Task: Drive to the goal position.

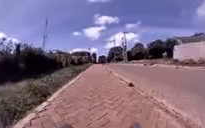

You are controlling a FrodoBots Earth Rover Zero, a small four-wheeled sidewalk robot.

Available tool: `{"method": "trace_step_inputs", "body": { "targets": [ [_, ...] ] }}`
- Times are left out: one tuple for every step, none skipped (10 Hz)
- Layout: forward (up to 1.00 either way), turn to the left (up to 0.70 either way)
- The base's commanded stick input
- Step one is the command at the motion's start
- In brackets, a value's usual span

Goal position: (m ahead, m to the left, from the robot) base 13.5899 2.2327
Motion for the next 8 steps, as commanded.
{"method": "trace_step_inputs", "body": {
  "targets": [
    [1.00, 0.02],
    [1.00, 0.16],
    [1.00, 0.26],
    [1.00, 0.00],
    [1.00, 0.00],
    [1.00, 0.00],
    [1.00, 0.00],
    [1.00, 0.00]
  ]
}}
